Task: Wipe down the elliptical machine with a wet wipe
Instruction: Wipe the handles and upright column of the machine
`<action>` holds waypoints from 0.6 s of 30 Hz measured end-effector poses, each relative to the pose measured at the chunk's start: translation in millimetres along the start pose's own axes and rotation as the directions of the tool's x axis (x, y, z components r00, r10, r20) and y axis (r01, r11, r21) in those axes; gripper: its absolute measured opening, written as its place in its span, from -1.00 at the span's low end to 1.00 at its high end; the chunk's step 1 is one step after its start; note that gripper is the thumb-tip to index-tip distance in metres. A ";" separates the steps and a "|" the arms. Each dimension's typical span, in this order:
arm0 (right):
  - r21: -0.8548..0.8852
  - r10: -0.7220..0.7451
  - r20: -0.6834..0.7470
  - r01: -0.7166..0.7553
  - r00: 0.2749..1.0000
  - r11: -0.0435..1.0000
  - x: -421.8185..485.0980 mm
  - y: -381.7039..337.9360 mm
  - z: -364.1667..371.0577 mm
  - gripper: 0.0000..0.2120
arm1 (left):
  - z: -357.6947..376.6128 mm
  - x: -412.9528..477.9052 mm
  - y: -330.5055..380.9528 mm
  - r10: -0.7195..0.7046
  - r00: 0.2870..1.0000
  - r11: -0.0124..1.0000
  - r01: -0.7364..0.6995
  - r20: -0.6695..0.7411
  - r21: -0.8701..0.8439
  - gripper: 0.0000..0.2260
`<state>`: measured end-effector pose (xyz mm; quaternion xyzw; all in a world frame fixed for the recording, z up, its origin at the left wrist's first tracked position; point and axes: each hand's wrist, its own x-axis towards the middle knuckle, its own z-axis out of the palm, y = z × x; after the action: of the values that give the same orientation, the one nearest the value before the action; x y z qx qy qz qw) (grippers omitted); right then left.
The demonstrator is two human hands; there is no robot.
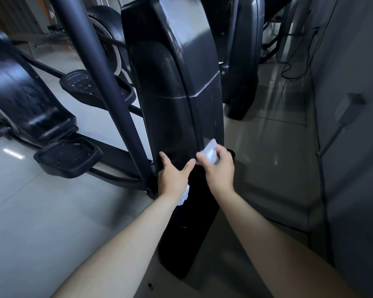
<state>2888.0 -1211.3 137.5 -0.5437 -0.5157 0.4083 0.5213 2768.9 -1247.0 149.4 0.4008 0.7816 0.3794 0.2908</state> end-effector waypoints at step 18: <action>-0.039 0.105 0.149 -0.101 0.983 0.994 9.4 48.8 -2.7 -0.65 | 29.4 4.4 -29.3 -0.114 0.989 0.993 0.112 0.093 0.027 -0.02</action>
<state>2898.6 -1198.8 90.5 -0.5454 -0.5310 0.4665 0.4506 2777.1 -1244.1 108.6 0.3767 0.7923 0.3345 0.3442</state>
